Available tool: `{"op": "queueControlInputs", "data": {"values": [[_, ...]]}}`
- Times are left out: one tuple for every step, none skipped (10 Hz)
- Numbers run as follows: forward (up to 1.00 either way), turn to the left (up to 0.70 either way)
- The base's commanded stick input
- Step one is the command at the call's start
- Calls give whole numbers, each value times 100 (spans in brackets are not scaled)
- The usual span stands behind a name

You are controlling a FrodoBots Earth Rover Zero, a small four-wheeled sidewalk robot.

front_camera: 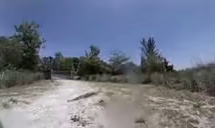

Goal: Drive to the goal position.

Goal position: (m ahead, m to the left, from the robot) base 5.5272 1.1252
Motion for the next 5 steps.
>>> {"op": "queueControlInputs", "data": {"values": [[70, 0], [70, 0], [70, 0], [70, 0], [70, 0]]}}
